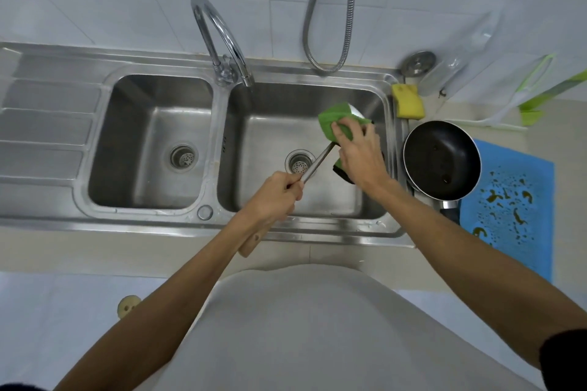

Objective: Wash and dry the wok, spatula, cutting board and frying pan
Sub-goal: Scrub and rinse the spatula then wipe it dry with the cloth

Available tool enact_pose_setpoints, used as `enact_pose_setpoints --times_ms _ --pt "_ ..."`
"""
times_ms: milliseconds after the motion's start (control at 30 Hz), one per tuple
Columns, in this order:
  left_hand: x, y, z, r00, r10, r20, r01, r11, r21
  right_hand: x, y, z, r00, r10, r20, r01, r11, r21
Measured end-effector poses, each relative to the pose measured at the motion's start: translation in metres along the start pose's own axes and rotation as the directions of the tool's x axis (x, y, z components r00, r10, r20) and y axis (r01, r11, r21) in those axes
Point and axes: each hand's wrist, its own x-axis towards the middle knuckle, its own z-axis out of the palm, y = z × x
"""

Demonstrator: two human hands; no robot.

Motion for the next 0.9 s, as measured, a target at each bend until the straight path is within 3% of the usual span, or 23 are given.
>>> enact_pose_setpoints --times_ms 100,133,233,267,367,467,500,600,633,733,767,867,900 --pt "-0.001 0.000 -0.002 1.000 0.015 -0.017 -0.015 1.000 -0.026 0.002 0.011 -0.001 0.965 0.231 -0.127 -0.219 0.971 0.098" --pt "0.000 0.001 -0.003 1.000 0.014 -0.019 -0.015 0.999 -0.037 0.001 0.007 0.000 0.968 0.217 -0.129 -0.206 0.974 0.094" --pt "-0.002 -0.004 -0.008 1.000 0.004 0.014 -0.004 1.000 -0.026 -0.014 0.011 0.005 0.998 -0.055 -0.029 0.055 0.998 -0.019" --pt "-0.003 -0.006 -0.010 1.000 0.003 0.020 -0.002 1.000 -0.026 -0.014 0.018 0.003 0.999 -0.035 -0.031 0.034 0.999 -0.028" --pt "-0.006 -0.007 -0.010 1.000 0.016 -0.002 -0.016 0.996 -0.082 -0.013 0.018 0.005 0.967 0.218 -0.133 -0.214 0.976 0.041" --pt "-0.006 -0.008 -0.011 1.000 0.024 -0.011 -0.025 0.998 -0.062 -0.027 0.008 0.011 0.999 -0.031 -0.032 0.030 0.999 -0.040" --pt "-0.007 -0.009 -0.013 1.000 0.028 -0.008 -0.028 0.999 -0.047 -0.028 0.013 0.009 0.998 -0.053 -0.025 0.052 0.998 -0.042" --pt "-0.009 -0.010 -0.017 0.999 0.042 -0.013 -0.042 0.998 -0.049 -0.019 0.025 -0.001 0.969 0.220 -0.113 -0.222 0.975 -0.003" --pt "-0.009 -0.009 -0.017 0.999 0.044 -0.015 -0.045 0.998 -0.055 -0.020 0.020 -0.002 0.964 0.238 -0.116 -0.240 0.971 -0.009" --pt "-0.007 -0.007 -0.015 0.999 0.042 0.002 -0.042 0.999 -0.034 -0.030 0.010 0.000 0.999 -0.004 -0.053 -0.001 0.995 -0.097" --pt "-0.006 -0.008 -0.015 0.999 0.039 0.009 -0.039 0.999 -0.036 -0.029 0.013 -0.003 0.999 -0.003 -0.054 -0.003 0.994 -0.109" --pt "-0.006 -0.008 -0.012 0.999 0.043 0.014 -0.042 0.996 -0.076 -0.023 0.018 -0.007 0.944 0.290 -0.155 -0.304 0.950 -0.072" --pt "-0.006 -0.007 -0.010 0.999 0.045 0.012 -0.044 0.996 -0.082 -0.025 0.013 -0.004 0.941 0.295 -0.166 -0.310 0.948 -0.072"
